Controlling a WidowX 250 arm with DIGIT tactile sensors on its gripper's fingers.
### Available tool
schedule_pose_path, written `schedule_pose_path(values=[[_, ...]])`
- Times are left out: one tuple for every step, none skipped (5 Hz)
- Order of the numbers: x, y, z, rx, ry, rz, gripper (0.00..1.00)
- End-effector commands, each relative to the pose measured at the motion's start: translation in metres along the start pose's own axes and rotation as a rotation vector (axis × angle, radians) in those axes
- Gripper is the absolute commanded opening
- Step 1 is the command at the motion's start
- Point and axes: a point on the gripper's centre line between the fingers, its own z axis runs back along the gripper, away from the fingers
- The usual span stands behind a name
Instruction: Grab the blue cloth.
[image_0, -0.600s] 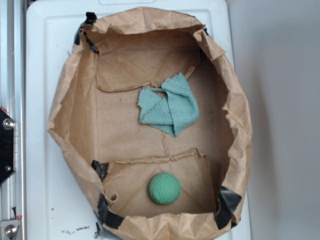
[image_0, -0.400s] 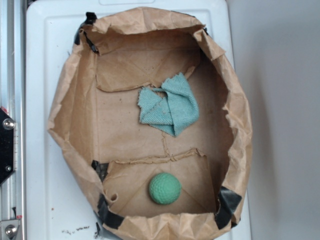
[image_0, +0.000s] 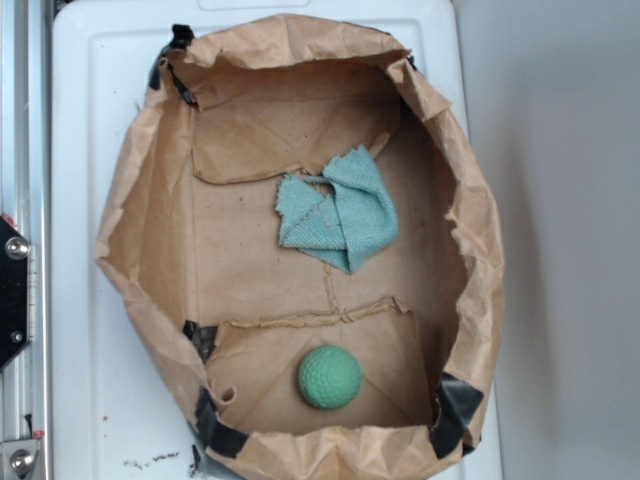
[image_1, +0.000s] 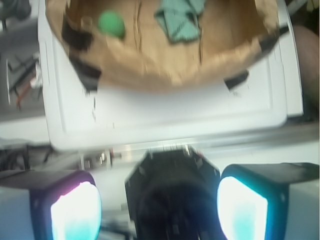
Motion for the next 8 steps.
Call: schedule_pose_path(values=[[0.054,0.013,-0.033,0.071,-0.073,0.021,1.0],[0.075,0.02,-0.044,0.092,-0.114,0.044,1.0],[0.099,0.026,-0.06,0.121,-0.128,0.069,1.0],[0.114,0.033,-0.073,0.15,-0.143,0.087,1.0],[0.13,0.038,-0.092,0.179,-0.167,0.11,1.0],[0.134,0.034,-0.108,0.15,-0.171,0.07,1.0],[0.138,0.04,-0.124,0.182,-0.141,0.089,1.0],[0.138,0.04,-0.124,0.182,-0.141,0.089,1.0]])
